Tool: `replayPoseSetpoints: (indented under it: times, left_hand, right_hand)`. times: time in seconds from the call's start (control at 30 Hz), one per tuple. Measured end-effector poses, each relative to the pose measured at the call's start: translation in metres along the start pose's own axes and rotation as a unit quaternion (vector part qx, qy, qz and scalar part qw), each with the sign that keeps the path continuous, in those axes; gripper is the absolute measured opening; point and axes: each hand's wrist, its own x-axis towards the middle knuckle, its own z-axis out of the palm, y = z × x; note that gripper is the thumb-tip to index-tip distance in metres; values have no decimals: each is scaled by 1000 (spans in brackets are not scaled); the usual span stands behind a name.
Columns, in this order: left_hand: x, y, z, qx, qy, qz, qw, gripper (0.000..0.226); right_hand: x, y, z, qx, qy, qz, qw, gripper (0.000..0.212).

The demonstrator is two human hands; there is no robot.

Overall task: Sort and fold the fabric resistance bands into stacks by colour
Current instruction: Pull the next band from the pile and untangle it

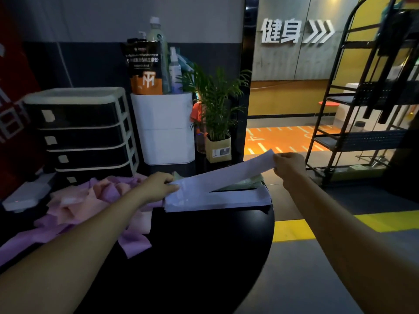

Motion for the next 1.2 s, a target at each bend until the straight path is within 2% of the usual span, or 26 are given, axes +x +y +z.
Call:
replayPoseSetpoints:
  times: [0.1,0.2,0.3,0.37,0.5,0.6,0.67,0.73,0.83,0.87,0.97,1.03,1.1,1.2]
  left_hand:
    - [7,-18,4,-83,67,-55,993,18]
    - [16,-26,13,-69,138,-71,985,14]
    - [21,-26,21,-90,183,-89,975,16]
    - [24,-26,26,-90,192,-89,973,21]
    - [27,-28,36,-73,189,-90,975,14]
    - [24,-31,41,-38,187,-88,978,13]
    - [22,-33,42,-35,189,-88,977,14]
    - [21,-34,44,-37,193,-88,977,14]
    - [20,-37,46,-45,196,-77,976,18]
    - [20,-38,46,-51,197,-68,977,20]
    - [17,-43,45,-45,200,-30,978,24]
    - [10,-45,45,-49,194,4,980,28]
    - [0,-47,47,-47,186,48,980,35]
    - [-11,-50,53,-48,185,71,979,42]
  right_hand:
    - [2,30,4,-73,-11,30,997,28]
    - [-3,52,0,-129,-52,17,990,20]
    - [-4,64,0,-169,-66,-12,983,23]
    - [-4,68,1,-194,-65,-31,978,29]
    - [-3,74,2,-225,-76,-48,970,18]
    - [-2,78,5,-250,-71,-63,964,36]
    - [-3,80,6,-261,-58,-69,961,40]
    - [-2,84,8,-267,-52,-75,959,36]
    - [-3,84,11,-280,-54,-76,955,12]
    - [-4,83,12,-286,-47,-74,954,10]
    - [-15,77,17,-357,-28,-122,926,23]
    - [-30,68,28,-366,-62,-195,908,27]
    - [-48,63,45,-342,-143,-252,894,29]
    - [-70,70,70,-345,-246,-286,859,38]
